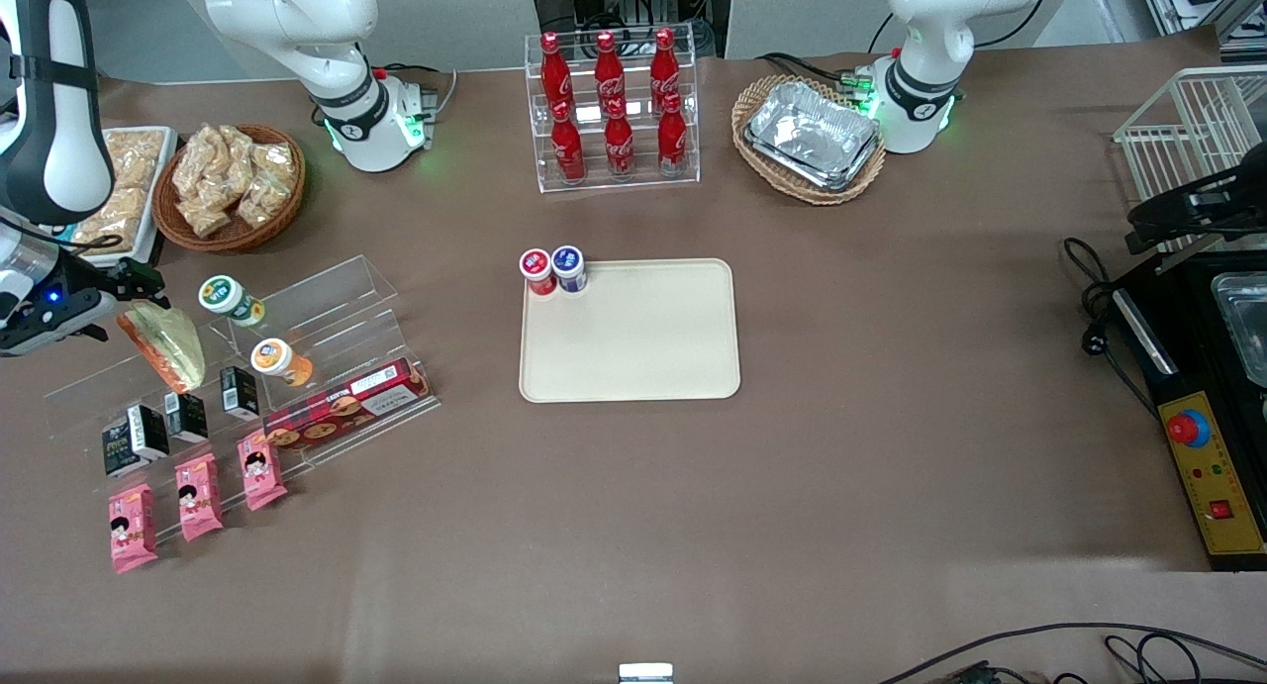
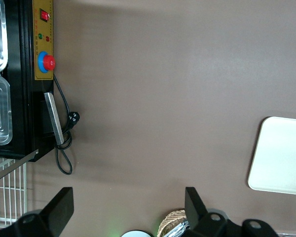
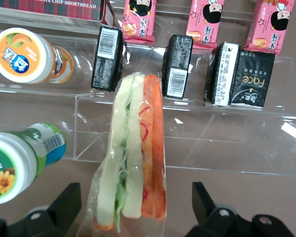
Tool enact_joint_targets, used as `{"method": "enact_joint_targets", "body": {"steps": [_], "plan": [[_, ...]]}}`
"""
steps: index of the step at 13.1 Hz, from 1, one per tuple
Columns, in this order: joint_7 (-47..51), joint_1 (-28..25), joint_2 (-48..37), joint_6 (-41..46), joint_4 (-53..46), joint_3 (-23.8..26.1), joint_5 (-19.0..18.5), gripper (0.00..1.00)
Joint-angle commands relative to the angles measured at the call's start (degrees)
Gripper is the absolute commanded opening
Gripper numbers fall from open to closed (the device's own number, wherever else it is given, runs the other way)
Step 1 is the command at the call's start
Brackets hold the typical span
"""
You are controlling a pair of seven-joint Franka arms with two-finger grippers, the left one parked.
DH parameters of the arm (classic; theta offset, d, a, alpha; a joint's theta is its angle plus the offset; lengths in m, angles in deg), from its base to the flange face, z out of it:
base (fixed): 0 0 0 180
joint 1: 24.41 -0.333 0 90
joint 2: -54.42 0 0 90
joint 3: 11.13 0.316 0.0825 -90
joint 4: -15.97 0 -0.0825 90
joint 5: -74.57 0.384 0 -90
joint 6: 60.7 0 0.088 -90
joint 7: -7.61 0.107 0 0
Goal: Place sandwich on tray
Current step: 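Align the open right gripper around the sandwich's wrapped edge, then close the right gripper on the sandwich and lift it off the rack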
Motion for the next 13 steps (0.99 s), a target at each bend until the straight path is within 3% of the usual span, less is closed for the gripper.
{"method": "enact_joint_targets", "body": {"steps": [1, 5, 7, 9, 10, 13], "plan": [[-0.32, -0.43, 1.18, -1.29, 0.65, -0.15, 0.74, 0.99], [-0.58, -0.43, 1.54, -1.29, 0.65, -0.06, 1.27, 0.82], [-0.67, -0.86, 1.54, -1.2, 0.65, -0.06, 1.36, 0.47], [-1.28, -1.48, 1.54, -0.59, -0.13, 0.2, 1.36, 0.22], [-2.24, -1.91, 1.45, -0.41, -0.84, 0.29, 1.36, 0.15], [-2.69, -3.06, 2.32, 8.25, -9.25, 0.2, 1.18, 0.09]]}}
